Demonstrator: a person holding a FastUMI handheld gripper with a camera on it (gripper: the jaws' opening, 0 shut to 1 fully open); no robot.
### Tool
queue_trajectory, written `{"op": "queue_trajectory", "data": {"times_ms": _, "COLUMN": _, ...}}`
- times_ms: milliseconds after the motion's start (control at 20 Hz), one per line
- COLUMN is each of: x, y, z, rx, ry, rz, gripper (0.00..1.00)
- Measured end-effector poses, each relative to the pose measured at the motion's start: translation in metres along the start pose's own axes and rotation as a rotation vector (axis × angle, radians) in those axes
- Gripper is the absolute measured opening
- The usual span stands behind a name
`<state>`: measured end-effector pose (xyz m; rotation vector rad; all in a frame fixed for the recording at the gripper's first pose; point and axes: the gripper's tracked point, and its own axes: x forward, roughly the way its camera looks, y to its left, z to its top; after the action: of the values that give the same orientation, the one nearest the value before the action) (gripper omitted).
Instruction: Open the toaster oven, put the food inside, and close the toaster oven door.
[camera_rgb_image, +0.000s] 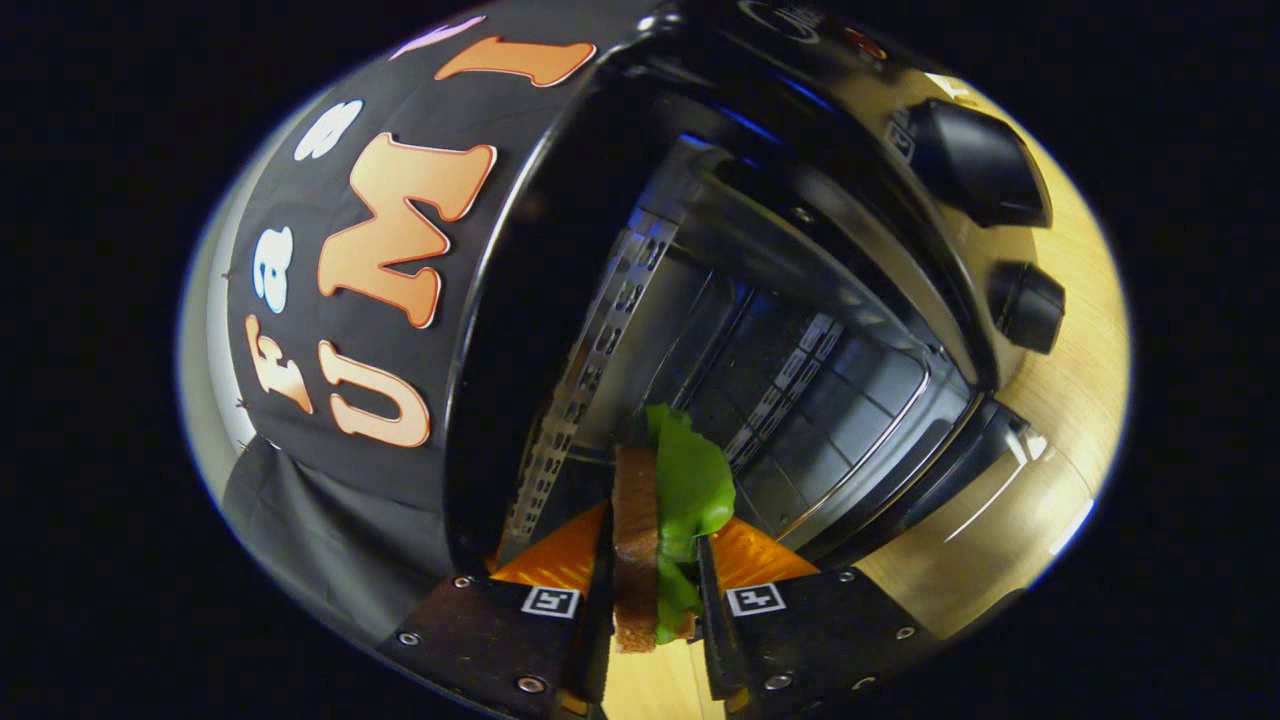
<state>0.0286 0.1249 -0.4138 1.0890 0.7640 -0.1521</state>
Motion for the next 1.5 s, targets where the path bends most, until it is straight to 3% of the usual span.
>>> {"op": "queue_trajectory", "data": {"times_ms": 250, "x": -0.022, "y": -0.01, "z": 0.014, "rx": -0.244, "ry": -0.037, "rz": -0.125, "gripper": 0.66}}
{"op": "queue_trajectory", "data": {"times_ms": 400, "x": -0.042, "y": -0.017, "z": 0.019, "rx": -0.344, "ry": 0.004, "rz": -0.139, "gripper": 0.91}}
{"op": "queue_trajectory", "data": {"times_ms": 500, "x": -0.052, "y": -0.032, "z": 0.02, "rx": -0.365, "ry": 0.054, "rz": -0.183, "gripper": 0.97}}
{"op": "queue_trajectory", "data": {"times_ms": 700, "x": -0.094, "y": -0.051, "z": 0.003, "rx": -0.471, "ry": 0.189, "rz": -0.228, "gripper": 0.97}}
{"op": "queue_trajectory", "data": {"times_ms": 950, "x": -0.147, "y": -0.061, "z": -0.031, "rx": -0.642, "ry": 0.318, "rz": -0.196, "gripper": 0.97}}
{"op": "queue_trajectory", "data": {"times_ms": 1100, "x": -0.174, "y": -0.085, "z": -0.048, "rx": -0.729, "ry": 0.426, "rz": -0.222, "gripper": 0.97}}
{"op": "queue_trajectory", "data": {"times_ms": 1500, "x": -0.198, "y": -0.125, "z": -0.088, "rx": -0.866, "ry": 0.61, "rz": -0.23, "gripper": 0.98}}
